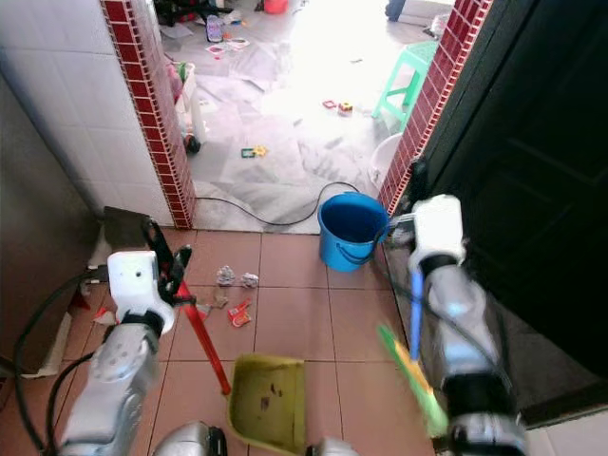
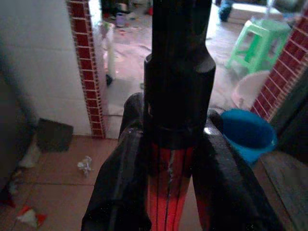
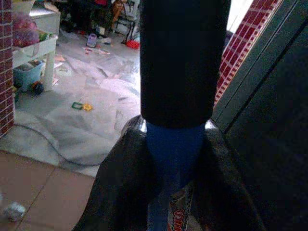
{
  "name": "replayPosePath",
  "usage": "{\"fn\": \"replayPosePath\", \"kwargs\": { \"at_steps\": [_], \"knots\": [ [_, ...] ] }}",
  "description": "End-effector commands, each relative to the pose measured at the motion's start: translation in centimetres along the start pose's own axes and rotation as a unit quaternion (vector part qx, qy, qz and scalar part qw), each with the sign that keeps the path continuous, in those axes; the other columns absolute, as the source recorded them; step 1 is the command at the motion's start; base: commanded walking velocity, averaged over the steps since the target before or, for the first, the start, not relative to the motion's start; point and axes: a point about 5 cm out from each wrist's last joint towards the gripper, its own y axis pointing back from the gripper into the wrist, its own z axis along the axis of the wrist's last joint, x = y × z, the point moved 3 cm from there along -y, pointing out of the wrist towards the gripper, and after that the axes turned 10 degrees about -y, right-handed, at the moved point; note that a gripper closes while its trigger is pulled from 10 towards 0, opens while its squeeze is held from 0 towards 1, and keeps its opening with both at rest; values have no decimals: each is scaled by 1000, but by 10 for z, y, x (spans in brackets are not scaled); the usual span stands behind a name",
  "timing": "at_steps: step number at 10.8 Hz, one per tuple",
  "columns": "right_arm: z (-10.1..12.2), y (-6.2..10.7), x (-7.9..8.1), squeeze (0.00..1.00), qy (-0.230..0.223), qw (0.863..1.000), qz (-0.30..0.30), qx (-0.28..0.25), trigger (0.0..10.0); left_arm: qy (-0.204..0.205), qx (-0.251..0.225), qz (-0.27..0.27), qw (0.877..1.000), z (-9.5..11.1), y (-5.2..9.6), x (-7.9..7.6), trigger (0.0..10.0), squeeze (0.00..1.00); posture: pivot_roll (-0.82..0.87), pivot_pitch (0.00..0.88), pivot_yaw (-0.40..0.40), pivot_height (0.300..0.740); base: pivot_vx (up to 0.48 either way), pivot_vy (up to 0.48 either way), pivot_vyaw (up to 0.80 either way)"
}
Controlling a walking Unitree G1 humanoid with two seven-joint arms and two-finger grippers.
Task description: Sweep floor
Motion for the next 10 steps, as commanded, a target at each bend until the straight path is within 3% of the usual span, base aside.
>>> {"fn": "replayPosePath", "kwargs": {
  "at_steps": [1, 2, 4, 5, 6, 7, 8, 9, 10],
  "knots": [
    [10, 2, 4, 0, 5, 1000, 4, -27, 10000, -5, -17, -10, 1000, 5, 5, 2, 10000, 0, -79, 0, -30, 740, 0, 0, 0],
    [-9, 13, -2, 0, 6, 1000, -6, -1, 10000, -31, 1, -3, 1000, -12, 12, 8, 10000, 0, -65, 0, -13, 740, 0, 0, 0],
    [8, 5, -8, 0, 18, 1000, -11, -11, 10000, -33, -18, -2, 999, 12, 15, 14, 10000, 0, -84, 0, -25, 740, 0, 0, 0],
    [12, -2, -7, 0, 13, 1000, -15, -24, 10000, -28, -40, -14, 999, 26, 2, 14, 10000, 0, -112, 0, 18, 740, 0, 0, 0],
    [10, 1, -12, 0, 27, 999, -25, -29, 10000, -35, -57, -27, 997, 33, -4, 13, 10000, 0, -125, 0, 16, 740, 0, 0, 0],
    [17, 13, -33, 0, 24, 998, -55, -32, 10000, -9, -55, -19, 998, 40, 0, 19, 10000, 0, -125, 0, 8, 740, 0, 0, 0],
    [8, 16, -39, 0, 41, 998, -47, -14, 10000, -28, -46, -16, 998, 33, 5, 17, 10000, 0, -90, 0, -13, 740, 0, 0, 0],
    [-1, 11, -48, 0, 25, 998, -63, 9, 10000, -5, -33, 18, 999, 27, 10, 18, 10000, 0, -50, 0, -48, 740, 0, 0, 0],
    [-1, -1, -36, 0, 29, 999, -38, 7, 10000, -9, -33, 32, 999, 23, 9, 17, 10000, 0, 3, 0, -83, 740, 0, 0, 0]
  ]
}}
